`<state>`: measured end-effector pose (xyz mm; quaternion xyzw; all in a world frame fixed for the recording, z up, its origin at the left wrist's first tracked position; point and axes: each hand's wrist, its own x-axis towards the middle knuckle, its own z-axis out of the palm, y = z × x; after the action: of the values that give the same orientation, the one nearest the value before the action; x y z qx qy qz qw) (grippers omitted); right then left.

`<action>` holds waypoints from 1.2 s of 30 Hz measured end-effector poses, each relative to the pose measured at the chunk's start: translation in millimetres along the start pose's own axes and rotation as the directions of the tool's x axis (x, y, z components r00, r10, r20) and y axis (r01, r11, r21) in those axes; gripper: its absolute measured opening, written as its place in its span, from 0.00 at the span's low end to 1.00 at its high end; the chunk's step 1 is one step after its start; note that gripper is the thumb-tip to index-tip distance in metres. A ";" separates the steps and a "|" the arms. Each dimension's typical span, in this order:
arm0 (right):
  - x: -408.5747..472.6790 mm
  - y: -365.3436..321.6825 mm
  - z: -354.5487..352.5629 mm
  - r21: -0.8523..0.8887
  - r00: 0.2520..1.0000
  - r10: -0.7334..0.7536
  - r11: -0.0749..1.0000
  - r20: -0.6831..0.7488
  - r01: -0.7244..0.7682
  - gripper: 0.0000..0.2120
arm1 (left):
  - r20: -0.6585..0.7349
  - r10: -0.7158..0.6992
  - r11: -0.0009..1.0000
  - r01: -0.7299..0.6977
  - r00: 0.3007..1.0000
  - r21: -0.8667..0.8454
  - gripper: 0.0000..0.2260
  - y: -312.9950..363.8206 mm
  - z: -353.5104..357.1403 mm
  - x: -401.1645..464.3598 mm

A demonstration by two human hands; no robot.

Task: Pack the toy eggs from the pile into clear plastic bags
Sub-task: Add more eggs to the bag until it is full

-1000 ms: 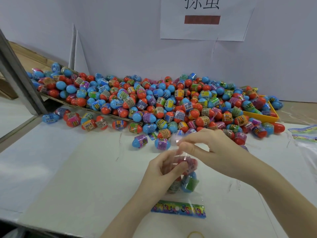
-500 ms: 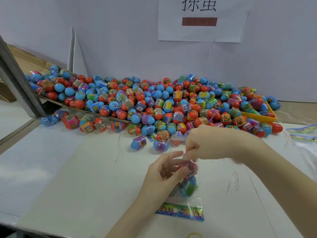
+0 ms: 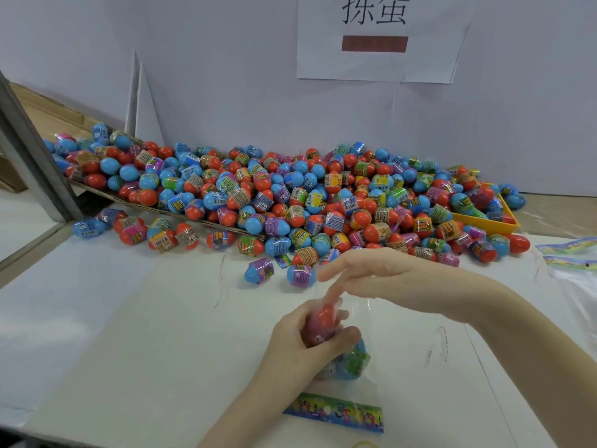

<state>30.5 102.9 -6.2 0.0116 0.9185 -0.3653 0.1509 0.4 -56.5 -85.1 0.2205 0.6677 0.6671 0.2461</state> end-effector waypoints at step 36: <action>-21.3 -17.7 -5.4 -0.367 0.882 -0.360 0.899 -0.303 0.240 0.17 | 0.121 0.002 0.993 0.012 0.993 -0.122 0.18 8.5 -1.6 -3.2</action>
<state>47.0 95.4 15.4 -0.0898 0.9674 -0.2227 -0.0808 1.7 -59.6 -76.5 0.2433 0.6101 0.6915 0.3007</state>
